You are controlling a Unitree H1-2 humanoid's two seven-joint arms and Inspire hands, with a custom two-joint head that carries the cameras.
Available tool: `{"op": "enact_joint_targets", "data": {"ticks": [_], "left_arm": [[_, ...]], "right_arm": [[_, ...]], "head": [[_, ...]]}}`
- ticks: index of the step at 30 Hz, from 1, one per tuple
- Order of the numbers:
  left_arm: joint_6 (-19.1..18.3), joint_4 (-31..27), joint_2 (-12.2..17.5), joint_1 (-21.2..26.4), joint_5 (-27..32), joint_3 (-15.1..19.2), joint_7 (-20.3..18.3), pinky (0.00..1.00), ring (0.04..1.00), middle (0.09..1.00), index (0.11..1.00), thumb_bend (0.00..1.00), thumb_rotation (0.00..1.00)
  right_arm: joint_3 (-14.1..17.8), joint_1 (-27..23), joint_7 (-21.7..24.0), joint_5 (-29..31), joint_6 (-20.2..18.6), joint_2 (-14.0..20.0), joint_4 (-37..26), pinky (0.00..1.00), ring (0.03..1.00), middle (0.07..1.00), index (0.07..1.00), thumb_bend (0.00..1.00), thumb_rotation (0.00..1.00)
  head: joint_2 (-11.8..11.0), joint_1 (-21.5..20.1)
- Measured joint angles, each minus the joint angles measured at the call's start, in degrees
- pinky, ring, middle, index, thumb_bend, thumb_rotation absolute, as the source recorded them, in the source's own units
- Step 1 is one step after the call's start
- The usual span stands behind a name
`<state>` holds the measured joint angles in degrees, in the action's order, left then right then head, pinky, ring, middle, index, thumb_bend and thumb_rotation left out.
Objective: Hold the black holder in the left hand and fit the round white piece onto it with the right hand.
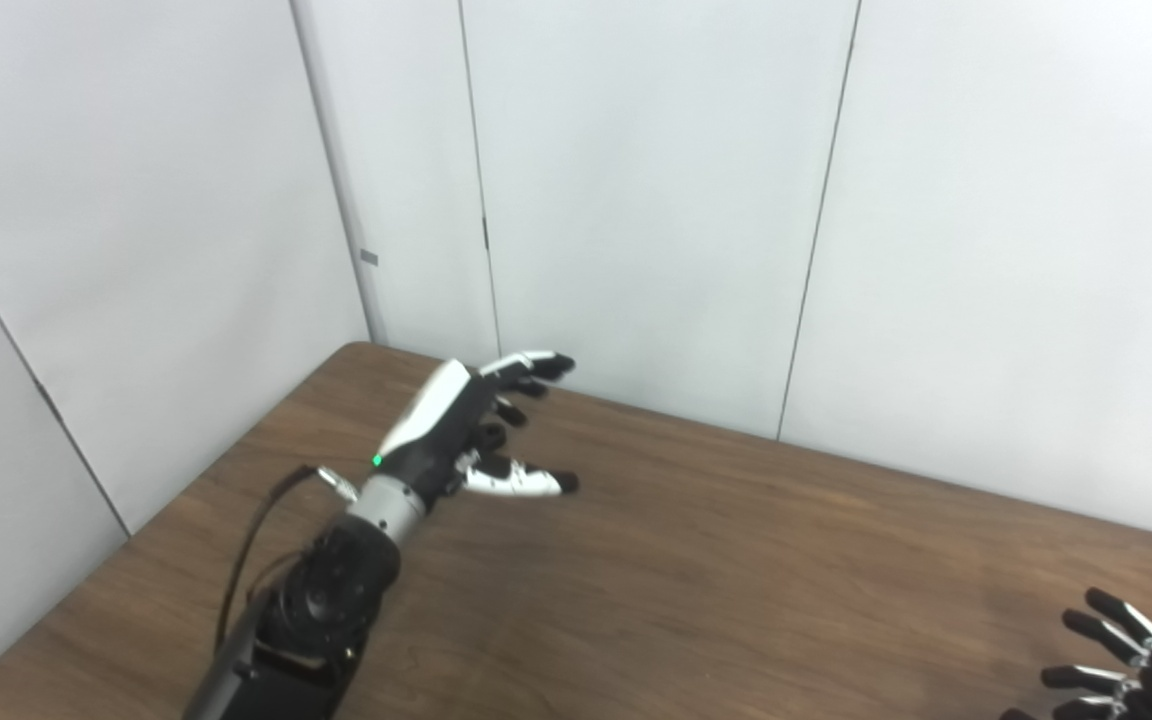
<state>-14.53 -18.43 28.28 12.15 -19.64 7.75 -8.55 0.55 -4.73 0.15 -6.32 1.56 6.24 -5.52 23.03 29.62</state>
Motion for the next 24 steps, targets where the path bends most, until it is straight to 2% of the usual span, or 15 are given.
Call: {"op": "enact_joint_targets", "data": {"ticks": [2,4,7,9,14,18,24], "left_arm": [[0.1,0.1,0.7,0.6,-2.7,0.1,1.2,0.71,0.785,0.760,0.668,0.80,0.03],[-0.2,0.5,1.5,1.2,-5.1,0.3,1.7,0.72,0.798,0.772,0.658,0.78,0.05],[-3.1,0.6,2.4,2.1,-8.5,0.4,1.5,0.72,0.840,0.819,0.695,0.78,0.11],[-4.5,0.9,2.7,2.5,-10.0,0.5,1.5,0.76,0.863,0.840,0.730,0.80,0.14],[-4.8,3.7,4.4,2.8,-13.5,1.0,2.1,0.86,0.928,0.868,0.774,0.80,0.20],[-6.8,5.0,5.6,2.8,-17.0,1.2,2.2,0.94,0.986,0.921,0.803,0.83,0.25],[-9.5,7.5,5.7,2.8,-19.2,1.7,2.3,1.00,1.000,0.992,0.846,0.91,0.32]], "right_arm": [[0.0,-0.1,0.0,0.2,0.0,-0.1,0.0,0.43,0.584,0.788,0.823,0.61,0.00],[0.0,-0.1,0.0,0.3,0.0,0.0,0.0,0.43,0.590,0.791,0.825,0.61,0.00],[0.0,-0.1,0.0,0.3,0.0,0.0,0.0,0.43,0.584,0.792,0.827,0.61,0.00],[0.0,-0.1,0.0,0.3,0.0,0.0,0.0,0.42,0.576,0.785,0.829,0.61,0.00],[0.1,-0.1,0.0,0.4,0.0,0.0,0.0,0.41,0.569,0.778,0.824,0.62,0.04],[0.1,-0.1,0.0,0.6,-0.1,0.0,-0.1,0.41,0.571,0.780,0.822,0.62,0.04],[0.2,-0.1,0.0,0.9,-0.4,0.2,-0.1,0.41,0.568,0.774,0.816,0.63,0.07]], "head": [[0.1,-0.3],[0.1,-0.4],[0.1,-0.4],[0.4,-0.3],[0.5,-0.3],[0.8,-0.3],[1.0,-0.1]]}}
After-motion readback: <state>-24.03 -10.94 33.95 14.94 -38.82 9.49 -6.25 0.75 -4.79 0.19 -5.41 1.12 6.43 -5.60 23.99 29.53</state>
